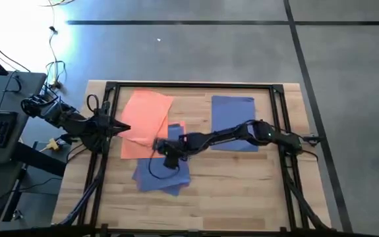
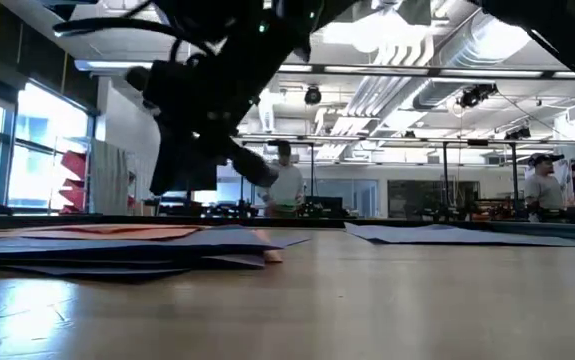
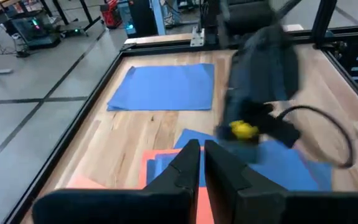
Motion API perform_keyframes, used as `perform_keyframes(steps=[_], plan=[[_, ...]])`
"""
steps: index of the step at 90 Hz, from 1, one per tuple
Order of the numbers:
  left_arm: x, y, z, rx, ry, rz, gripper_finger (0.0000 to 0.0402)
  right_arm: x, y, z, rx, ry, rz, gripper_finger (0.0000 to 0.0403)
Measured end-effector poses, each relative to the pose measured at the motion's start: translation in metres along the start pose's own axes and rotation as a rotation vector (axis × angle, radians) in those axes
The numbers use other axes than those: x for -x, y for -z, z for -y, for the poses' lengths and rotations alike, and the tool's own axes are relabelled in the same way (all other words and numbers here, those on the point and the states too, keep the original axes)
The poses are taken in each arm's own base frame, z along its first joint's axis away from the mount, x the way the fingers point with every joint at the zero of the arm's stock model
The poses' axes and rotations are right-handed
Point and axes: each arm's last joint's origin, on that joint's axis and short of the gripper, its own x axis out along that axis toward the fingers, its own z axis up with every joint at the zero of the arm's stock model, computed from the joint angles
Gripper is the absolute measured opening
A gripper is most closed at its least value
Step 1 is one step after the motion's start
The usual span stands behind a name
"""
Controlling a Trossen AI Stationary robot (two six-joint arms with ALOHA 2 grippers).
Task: Organize paper
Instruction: Stack the blue paper on top of the blue paper
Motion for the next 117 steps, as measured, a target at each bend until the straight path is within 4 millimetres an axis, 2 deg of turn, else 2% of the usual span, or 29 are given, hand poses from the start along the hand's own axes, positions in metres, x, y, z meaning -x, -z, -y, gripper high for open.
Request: perform_keyframes(steps=[10, 20, 26, 36, 46, 54, 71, 84, 99, 108, 117], plan=[[0.000, 0.000, 0.000, 0.001, -0.002, 0.000, 0.0000, -0.004, 0.019, 0.015, -0.359, 0.004, 0.128, 0.0008], [0.000, 0.000, 0.000, 0.029, -0.003, 0.000, 0.0000, -0.005, 0.030, 0.015, -0.501, -0.125, 0.231, 0.0044], [0.000, 0.000, 0.000, 0.043, -0.003, 0.000, 0.0000, -0.004, 0.029, 0.010, -0.521, -0.229, 0.294, 0.0076], [0.000, 0.000, 0.000, 0.044, -0.004, 0.000, 0.0000, 0.001, 0.014, -0.009, -0.514, -0.427, 0.344, 0.0137], [0.000, 0.000, 0.000, 0.045, -0.005, 0.000, 0.0000, 0.011, -0.002, -0.036, -0.380, -0.611, 0.296, 0.0187], [0.000, 0.000, 0.000, 0.064, -0.004, 0.000, 0.0000, 0.021, -0.020, -0.057, -0.282, -0.721, 0.235, 0.0201], [-0.006, 0.004, 0.003, 0.080, -0.009, -0.023, 0.0000, 0.038, -0.059, -0.090, -0.273, -0.746, 0.013, 0.0174], [-0.022, 0.016, 0.013, 0.052, -0.015, -0.063, 0.0000, 0.053, -0.073, -0.111, -0.373, -0.718, -0.256, 0.0134], [-0.039, 0.025, 0.024, 0.041, -0.009, -0.080, 0.0000, 0.077, -0.086, -0.128, -0.544, -0.633, -0.517, 0.0098], [-0.046, 0.025, 0.029, 0.033, 0.000, -0.095, 0.0000, 0.083, -0.098, -0.137, -0.679, -0.586, -0.558, 0.0081], [-0.051, 0.024, 0.034, 0.035, 0.028, -0.103, 0.0000, 0.081, -0.114, -0.151, -0.901, -0.556, -0.549, 0.0073]])
